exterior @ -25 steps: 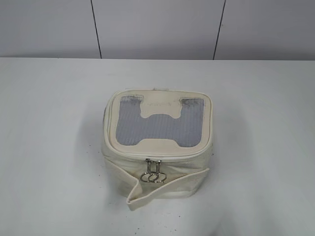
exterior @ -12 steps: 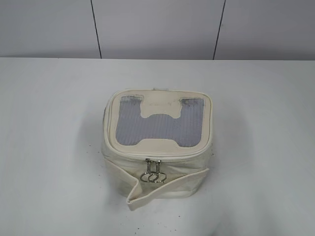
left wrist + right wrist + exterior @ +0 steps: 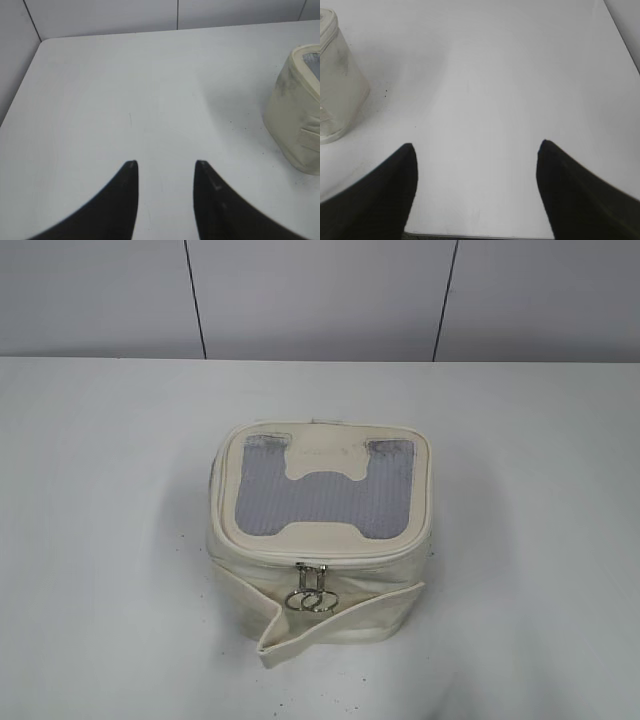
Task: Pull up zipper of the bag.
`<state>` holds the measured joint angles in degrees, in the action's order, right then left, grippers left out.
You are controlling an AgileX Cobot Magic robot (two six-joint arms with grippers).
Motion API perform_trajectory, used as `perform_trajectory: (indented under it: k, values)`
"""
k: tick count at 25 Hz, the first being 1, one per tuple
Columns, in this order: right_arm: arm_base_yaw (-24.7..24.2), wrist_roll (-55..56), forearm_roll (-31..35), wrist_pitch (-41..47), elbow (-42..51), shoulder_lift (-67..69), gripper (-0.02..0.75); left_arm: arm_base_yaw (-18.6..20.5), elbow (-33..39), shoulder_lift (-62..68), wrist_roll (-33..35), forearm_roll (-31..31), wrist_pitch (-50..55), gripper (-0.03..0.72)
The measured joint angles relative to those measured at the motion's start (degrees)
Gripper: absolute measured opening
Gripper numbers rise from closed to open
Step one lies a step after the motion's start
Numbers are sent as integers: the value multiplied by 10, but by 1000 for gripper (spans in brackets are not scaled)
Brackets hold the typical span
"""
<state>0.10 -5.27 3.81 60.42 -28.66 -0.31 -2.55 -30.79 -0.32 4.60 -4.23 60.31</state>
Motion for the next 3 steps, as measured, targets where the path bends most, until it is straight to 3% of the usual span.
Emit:
perform_trajectory:
  k: [3]
  values:
    - [0,0,0,0,0,0,574,0,0,0,0,0,0,291]
